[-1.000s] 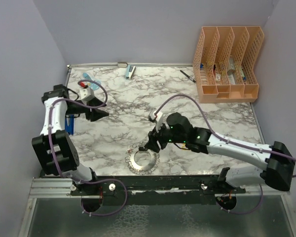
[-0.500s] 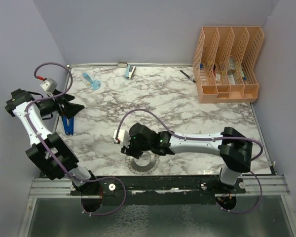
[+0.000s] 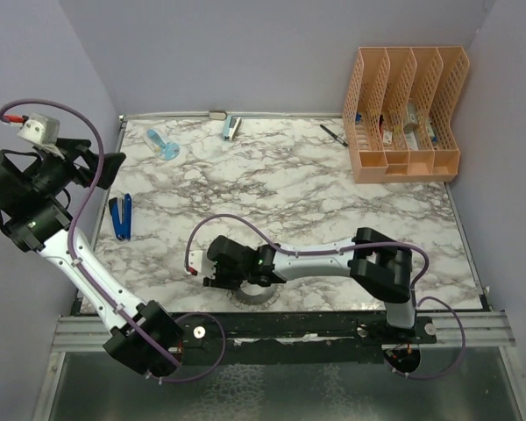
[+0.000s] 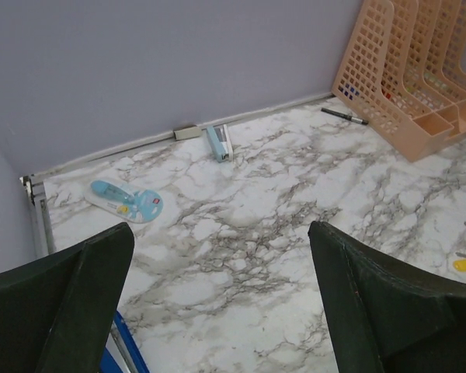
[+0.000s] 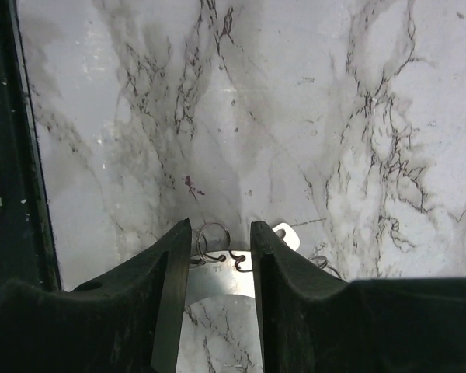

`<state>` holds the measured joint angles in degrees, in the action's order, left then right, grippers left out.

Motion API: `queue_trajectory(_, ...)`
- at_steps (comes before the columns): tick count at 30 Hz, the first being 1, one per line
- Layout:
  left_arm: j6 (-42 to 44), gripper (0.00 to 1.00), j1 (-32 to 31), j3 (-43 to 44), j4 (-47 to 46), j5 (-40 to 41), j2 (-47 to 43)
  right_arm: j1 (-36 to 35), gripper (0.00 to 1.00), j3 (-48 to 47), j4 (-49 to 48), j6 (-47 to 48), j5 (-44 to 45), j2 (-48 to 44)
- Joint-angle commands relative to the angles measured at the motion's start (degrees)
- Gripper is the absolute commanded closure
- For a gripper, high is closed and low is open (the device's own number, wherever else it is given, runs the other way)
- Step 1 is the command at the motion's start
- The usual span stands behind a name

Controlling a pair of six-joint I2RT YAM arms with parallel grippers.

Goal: Put the keys on the keyring

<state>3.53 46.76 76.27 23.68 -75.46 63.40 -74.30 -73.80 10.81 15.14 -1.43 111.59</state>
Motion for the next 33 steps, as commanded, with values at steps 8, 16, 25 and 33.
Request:
queue_trajectory(8,-36.4,0.01,0.3,-8.2,-35.6,9.7,-3.2,-0.4,0.66,-2.9,3.5,-0.3,5.0,3.7)
queue_trajectory(16,-39.4,0.01,0.3,-9.7,-40.1,9.7,-3.0,-0.4,0.65,-3.5,4.4,-1.0,4.5,3.9)
queue_trajectory(25,-39.8,0.01,0.3,-10.4,-41.8,8.2,-3.0,-0.5,0.64,-4.8,6.5,-1.2,5.2,3.1)
queue_trajectory(33,-40.9,0.01,0.3,-11.5,-43.2,7.7,-2.9,-0.4,0.64,-3.3,6.1,-2.3,6.2,4.1)
